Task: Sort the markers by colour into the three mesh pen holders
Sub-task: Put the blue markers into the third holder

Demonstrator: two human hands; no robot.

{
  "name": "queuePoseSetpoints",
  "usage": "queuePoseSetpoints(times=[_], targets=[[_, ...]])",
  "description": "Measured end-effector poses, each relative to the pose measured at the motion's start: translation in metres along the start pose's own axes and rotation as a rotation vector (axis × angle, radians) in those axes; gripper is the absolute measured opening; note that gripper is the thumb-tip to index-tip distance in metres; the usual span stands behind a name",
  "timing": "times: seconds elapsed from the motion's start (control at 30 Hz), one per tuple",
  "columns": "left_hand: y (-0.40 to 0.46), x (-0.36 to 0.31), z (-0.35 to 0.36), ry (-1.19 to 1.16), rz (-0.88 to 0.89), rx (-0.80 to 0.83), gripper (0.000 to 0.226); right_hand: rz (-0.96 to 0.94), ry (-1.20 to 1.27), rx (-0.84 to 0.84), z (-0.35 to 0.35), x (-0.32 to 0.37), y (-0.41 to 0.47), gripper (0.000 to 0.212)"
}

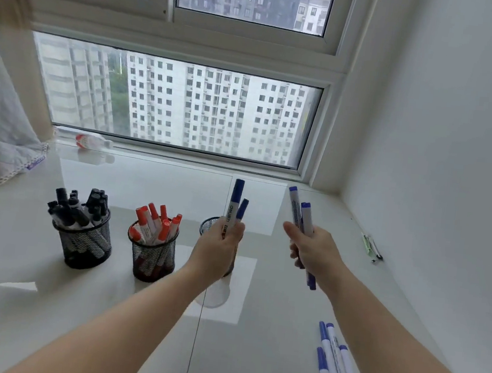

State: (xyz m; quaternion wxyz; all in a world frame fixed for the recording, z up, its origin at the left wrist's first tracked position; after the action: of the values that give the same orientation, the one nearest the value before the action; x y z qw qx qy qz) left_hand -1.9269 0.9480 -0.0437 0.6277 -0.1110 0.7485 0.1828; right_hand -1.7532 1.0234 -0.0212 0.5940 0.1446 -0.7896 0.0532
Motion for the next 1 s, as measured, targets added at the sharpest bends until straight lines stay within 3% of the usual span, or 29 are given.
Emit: queuePoseSetpoints(times=[0.1, 0.23, 0.37, 0.47, 0.57, 0.83, 1.0], targets=[[0.02, -0.015, -0.024, 0.025, 0.046, -0.092, 0.02, -0.052, 0.176, 0.011, 0.024, 0.026, 0.015, 0.018], [0.038, -0.015, -0.032, -0.077, 0.018, -0.109, 0.027, -0.085, 0.429, -0.073, 0.048, 0.044, 0.037, 0.012], [0.053, -0.013, -0.036, -0.225, 0.031, -0.134, 0.016, -0.124, 0.63, -0.134, 0.073, 0.046, 0.056, 0.006], [0.065, -0.007, -0.039, -0.281, 0.059, -0.172, 0.015, -0.137, 0.596, -0.179, 0.086, 0.035, 0.069, 0.005], [0.069, 0.011, -0.033, -0.129, 0.053, -0.177, 0.021, -0.12, 0.536, -0.187, 0.101, 0.012, 0.077, 0.006], [0.073, 0.072, -0.032, -0.013, -0.171, -0.173, 0.024, -0.054, 0.322, -0.111, 0.119, -0.033, 0.076, 0.01], [0.057, 0.082, -0.014, -0.142, -0.234, -0.126, 0.015, -0.033, 0.265, -0.174, 0.101, -0.049, 0.052, 0.019]])
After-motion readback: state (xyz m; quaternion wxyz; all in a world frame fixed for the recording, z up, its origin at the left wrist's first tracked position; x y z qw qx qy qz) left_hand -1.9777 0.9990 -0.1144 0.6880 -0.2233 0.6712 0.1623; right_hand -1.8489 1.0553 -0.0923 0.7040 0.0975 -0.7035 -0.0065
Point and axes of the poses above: each hand's wrist, its own y-axis towards the middle knuckle, its own z-axis out of the palm, x = y × z, the point moved 9 cm from there along y, towards the middle knuckle, and after that the axes turned 3 degrees about -z, right-handed, at the moved point
